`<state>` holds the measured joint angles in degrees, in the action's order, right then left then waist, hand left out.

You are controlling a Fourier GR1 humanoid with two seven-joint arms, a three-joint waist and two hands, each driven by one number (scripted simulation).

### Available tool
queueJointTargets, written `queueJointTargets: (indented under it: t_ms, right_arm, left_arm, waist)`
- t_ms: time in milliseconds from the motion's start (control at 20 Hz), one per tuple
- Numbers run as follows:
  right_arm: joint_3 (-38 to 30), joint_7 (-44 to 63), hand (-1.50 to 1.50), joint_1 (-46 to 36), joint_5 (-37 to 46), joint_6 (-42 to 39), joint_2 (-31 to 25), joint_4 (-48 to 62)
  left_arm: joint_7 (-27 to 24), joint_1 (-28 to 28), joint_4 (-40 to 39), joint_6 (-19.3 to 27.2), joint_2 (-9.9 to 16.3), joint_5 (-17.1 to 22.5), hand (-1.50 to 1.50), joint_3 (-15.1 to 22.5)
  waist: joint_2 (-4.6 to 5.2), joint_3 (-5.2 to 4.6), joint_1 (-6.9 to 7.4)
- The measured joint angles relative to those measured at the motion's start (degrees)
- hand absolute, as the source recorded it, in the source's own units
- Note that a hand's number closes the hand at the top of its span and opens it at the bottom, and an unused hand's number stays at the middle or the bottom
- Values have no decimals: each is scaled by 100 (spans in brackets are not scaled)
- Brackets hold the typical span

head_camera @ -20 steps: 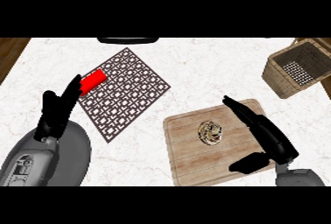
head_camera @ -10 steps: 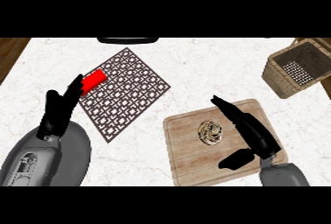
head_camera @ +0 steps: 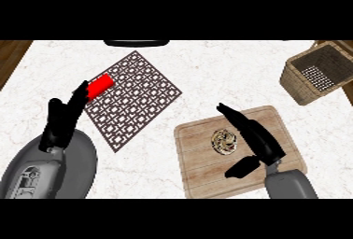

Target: Pick the cupcake from the cutting board and place it in the basket

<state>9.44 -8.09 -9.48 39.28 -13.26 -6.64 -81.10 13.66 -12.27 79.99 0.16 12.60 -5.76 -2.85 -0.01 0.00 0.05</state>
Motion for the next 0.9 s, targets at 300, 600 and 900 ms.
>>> queueJointTargets:
  t_ms: [300, 600, 900]
  right_arm:
    - [-46, -171, -150, -88, 122, 146, 116, 334]
    - [102, -603, 150, -171, 572, 615, 103, 730]
    - [162, -769, 150, -294, 1043, 964, -23, 837]
  left_arm:
    - [-79, -74, -114, -150, 0, -28, 0, -141]
    - [-96, -67, -100, -96, -125, -139, 0, -112]
    - [-71, 117, 105, -208, -75, -118, 0, -174]
  waist:
    - [2, 1, -2]
    - [-12, -17, -6]
    - [-18, -20, -1]
